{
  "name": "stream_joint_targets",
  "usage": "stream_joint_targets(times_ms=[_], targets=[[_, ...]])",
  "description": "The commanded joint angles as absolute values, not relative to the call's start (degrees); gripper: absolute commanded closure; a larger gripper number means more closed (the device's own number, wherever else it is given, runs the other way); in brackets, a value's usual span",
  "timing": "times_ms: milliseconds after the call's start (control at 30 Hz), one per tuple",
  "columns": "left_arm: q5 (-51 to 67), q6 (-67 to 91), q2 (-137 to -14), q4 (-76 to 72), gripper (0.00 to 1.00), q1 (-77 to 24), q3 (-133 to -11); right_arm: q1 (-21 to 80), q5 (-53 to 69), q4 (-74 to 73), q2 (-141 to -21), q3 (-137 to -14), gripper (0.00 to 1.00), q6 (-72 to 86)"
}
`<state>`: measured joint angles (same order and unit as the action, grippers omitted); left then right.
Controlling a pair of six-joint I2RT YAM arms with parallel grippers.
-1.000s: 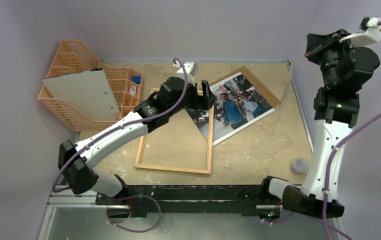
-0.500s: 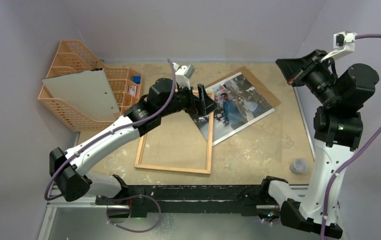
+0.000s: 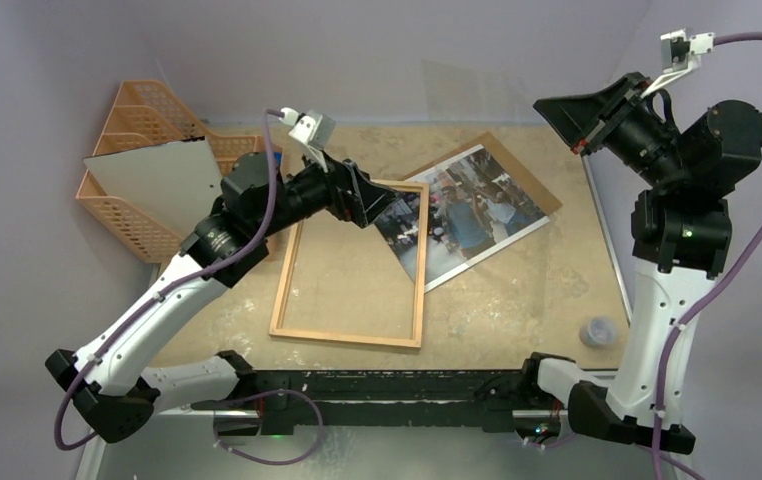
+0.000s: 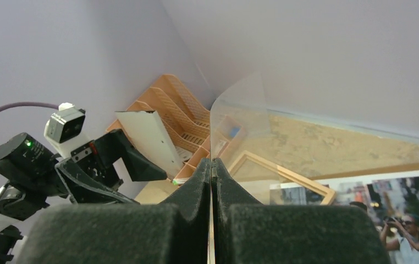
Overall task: Put the photo into the frame
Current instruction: Place the photo frame item in the photo frame.
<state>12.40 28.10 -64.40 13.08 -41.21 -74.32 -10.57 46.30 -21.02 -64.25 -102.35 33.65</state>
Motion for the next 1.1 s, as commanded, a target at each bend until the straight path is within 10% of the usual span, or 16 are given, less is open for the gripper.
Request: stream_joint_targets(times_ms=[0, 633, 1067], targets=[[13.71, 25.89, -65.17, 12.72, 0.10, -39.93, -76.73, -10.05, 49.92, -14.06, -65.24, -105.85, 1.00, 38.07], [46.89, 27.25, -74.23, -13.65, 0.11, -20.16, -76.52, -10.07, 55.54, 4.60, -77.97, -117.16, 1.00, 49.57], [44.24, 33.19, -83.09, -36.12, 0.07, -18.49, -74.46, -10.10, 57.94, 11.66, -78.84, -120.20, 1.00, 56.06]])
